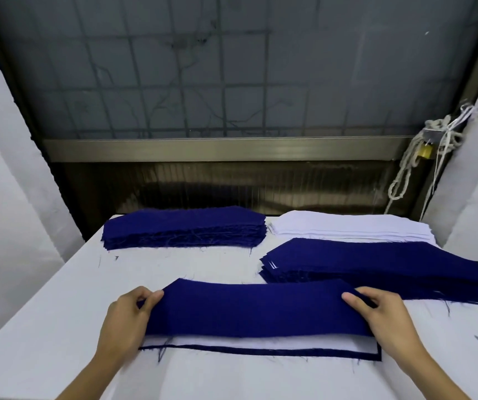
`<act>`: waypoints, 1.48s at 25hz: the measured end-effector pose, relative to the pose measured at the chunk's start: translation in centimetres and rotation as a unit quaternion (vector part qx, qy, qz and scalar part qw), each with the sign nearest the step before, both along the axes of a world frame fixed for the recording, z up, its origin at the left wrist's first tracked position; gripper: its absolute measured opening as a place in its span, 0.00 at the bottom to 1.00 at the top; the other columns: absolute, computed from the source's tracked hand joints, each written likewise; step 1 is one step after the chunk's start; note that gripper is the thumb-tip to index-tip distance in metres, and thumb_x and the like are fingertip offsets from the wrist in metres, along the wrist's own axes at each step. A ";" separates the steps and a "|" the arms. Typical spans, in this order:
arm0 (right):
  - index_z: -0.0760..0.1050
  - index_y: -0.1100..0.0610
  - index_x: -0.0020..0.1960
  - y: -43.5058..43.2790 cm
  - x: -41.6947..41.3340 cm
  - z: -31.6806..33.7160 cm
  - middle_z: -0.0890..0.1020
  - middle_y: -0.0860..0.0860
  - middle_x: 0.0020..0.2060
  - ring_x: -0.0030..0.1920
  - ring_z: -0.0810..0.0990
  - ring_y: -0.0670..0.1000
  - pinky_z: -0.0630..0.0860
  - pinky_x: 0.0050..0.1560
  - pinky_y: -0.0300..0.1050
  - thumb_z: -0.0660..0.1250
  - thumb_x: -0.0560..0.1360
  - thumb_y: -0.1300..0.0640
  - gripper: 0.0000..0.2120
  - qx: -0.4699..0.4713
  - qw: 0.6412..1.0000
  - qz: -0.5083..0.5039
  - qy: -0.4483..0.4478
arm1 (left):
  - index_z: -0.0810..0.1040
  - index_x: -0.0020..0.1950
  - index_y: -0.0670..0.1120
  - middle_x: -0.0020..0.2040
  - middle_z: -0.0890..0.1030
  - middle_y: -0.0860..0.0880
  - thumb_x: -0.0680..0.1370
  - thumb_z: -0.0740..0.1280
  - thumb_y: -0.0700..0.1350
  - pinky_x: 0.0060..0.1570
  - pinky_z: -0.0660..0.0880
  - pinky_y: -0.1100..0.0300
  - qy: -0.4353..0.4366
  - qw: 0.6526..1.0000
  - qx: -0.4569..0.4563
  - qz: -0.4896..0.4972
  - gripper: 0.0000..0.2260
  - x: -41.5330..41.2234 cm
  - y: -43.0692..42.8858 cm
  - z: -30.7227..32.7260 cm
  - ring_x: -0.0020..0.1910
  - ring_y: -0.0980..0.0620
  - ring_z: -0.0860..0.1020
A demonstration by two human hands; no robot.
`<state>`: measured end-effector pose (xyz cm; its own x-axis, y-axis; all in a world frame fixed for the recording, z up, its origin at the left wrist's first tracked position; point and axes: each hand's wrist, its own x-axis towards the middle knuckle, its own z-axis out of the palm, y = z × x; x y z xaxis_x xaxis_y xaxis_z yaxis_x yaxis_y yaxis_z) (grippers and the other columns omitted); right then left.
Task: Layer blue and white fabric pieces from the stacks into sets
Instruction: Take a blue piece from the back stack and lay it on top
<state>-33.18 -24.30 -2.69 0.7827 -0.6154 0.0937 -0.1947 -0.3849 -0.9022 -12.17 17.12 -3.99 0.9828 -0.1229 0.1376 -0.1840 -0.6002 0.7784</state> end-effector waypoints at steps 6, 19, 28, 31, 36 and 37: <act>0.83 0.43 0.49 1.0 -1.2 -2.2 0.85 0.43 0.46 0.50 0.82 0.44 0.77 0.50 0.43 0.74 0.76 0.51 0.03 -0.074 0.995 -0.057 0.035 | 0.76 0.36 0.51 0.32 0.79 0.60 0.81 0.67 0.55 0.32 0.72 0.58 -0.057 0.995 0.075 0.022 0.15 -1.5 -0.4 -1.7 0.32 0.56 0.78; 0.79 0.47 0.61 1.7 -1.0 -3.4 0.79 0.44 0.53 0.52 0.75 0.49 0.75 0.52 0.46 0.67 0.77 0.40 0.16 -0.381 0.905 -0.103 0.160 | 0.76 0.46 0.50 0.44 0.77 0.55 0.78 0.71 0.45 0.40 0.72 0.53 -0.165 0.968 0.191 0.001 0.04 -1.8 -0.6 -2.1 0.43 0.51 0.73; 0.71 0.45 0.50 2.4 -1.5 -2.2 0.77 0.38 0.43 0.44 0.73 0.43 0.69 0.45 0.40 0.66 0.79 0.48 0.04 -0.322 0.937 -0.027 0.132 | 0.74 0.40 0.53 0.38 0.75 0.56 0.82 0.67 0.50 0.42 0.73 0.52 -0.125 0.969 0.205 -0.054 0.10 -2.3 -0.6 -1.5 0.39 0.53 0.74; 0.63 0.40 0.54 2.3 -2.2 -1.9 0.78 0.40 0.45 0.37 0.78 0.44 0.73 0.36 0.38 0.66 0.80 0.55 0.14 -0.220 0.972 0.012 0.079 | 0.78 0.44 0.53 0.37 0.83 0.53 0.83 0.66 0.48 0.41 0.75 0.56 -0.032 0.994 0.073 -0.079 0.08 -2.2 -0.1 -0.9 0.38 0.56 0.80; 0.69 0.38 0.56 -0.6 -3.7 0.4 0.80 0.38 0.53 0.52 0.81 0.46 0.75 0.47 0.36 0.67 0.80 0.60 0.17 -0.169 0.985 0.028 -0.034 | 0.83 0.47 0.49 0.44 0.86 0.56 0.81 0.69 0.39 0.43 0.74 0.72 -0.003 0.994 -0.019 -0.109 0.06 -1.7 -1.6 2.2 0.45 0.61 0.82; 0.72 0.41 0.54 -1.8 -3.7 1.2 0.80 0.40 0.52 0.53 0.80 0.45 0.75 0.49 0.35 0.66 0.80 0.63 0.16 -0.166 0.985 0.026 -0.050 | 0.82 0.49 0.50 0.45 0.86 0.56 0.81 0.69 0.39 0.43 0.75 0.71 -0.002 0.993 -0.032 -0.115 0.06 -1.5 -2.7 3.2 0.46 0.59 0.83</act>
